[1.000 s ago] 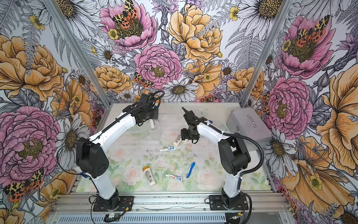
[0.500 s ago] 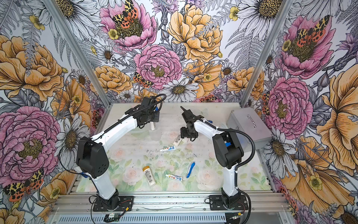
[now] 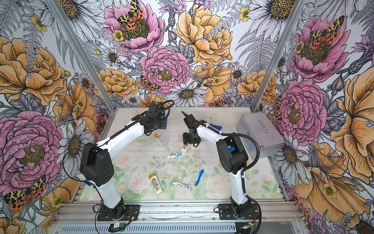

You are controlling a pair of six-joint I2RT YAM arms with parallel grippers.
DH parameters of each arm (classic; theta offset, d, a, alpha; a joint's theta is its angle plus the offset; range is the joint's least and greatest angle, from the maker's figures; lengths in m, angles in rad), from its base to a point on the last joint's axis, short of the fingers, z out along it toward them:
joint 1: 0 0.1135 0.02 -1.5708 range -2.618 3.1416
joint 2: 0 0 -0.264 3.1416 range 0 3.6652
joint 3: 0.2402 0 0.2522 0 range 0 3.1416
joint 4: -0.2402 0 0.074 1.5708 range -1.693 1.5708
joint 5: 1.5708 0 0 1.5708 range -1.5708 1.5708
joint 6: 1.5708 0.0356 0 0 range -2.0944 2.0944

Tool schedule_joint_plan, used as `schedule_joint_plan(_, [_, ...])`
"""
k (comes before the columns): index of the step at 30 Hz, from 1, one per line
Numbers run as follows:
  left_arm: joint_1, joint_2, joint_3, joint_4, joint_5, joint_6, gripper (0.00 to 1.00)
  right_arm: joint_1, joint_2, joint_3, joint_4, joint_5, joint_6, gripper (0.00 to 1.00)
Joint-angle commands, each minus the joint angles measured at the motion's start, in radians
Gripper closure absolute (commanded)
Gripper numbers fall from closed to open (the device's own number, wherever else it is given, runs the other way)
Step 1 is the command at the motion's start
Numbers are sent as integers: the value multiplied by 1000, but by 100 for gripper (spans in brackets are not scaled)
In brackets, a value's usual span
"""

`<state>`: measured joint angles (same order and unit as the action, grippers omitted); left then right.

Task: Pack away toiletry kits
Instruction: Place the toiletry item into the container, then pick up the toiletry item from the center of the board.

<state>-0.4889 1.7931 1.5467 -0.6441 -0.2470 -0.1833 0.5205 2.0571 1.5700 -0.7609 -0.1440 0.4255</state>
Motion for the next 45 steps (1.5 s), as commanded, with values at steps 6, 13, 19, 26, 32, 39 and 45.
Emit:
schedule_joint_plan(6, [-8, -33, -23, 36, -3, -28, 59, 13, 55, 35, -21, -13, -29, 39])
schedule_joint_plan(13, [-2, -78, -34, 34, 10, -40, 52, 37, 107, 67, -59, 7, -66, 36])
schedule_joint_plan(19, [21, -148, -55, 30, 31, -60, 46, 46, 110, 53, -76, 38, -100, 38])
schedule_joint_plan(26, [58, -219, -70, -6, 85, -61, 40, 53, 124, 21, -78, 31, -137, 54])
schedule_joint_plan(32, [110, -240, -48, -66, 221, -86, 36, 56, 124, 35, -63, -7, -164, 61])
schedule_joint_plan(39, [130, -276, -102, -74, 475, -204, 23, 59, 35, -34, 50, -52, -204, 70])
schedule_joint_plan(45, [181, -276, -157, -62, 636, -343, 2, 58, -88, -150, 224, -112, -224, 74])
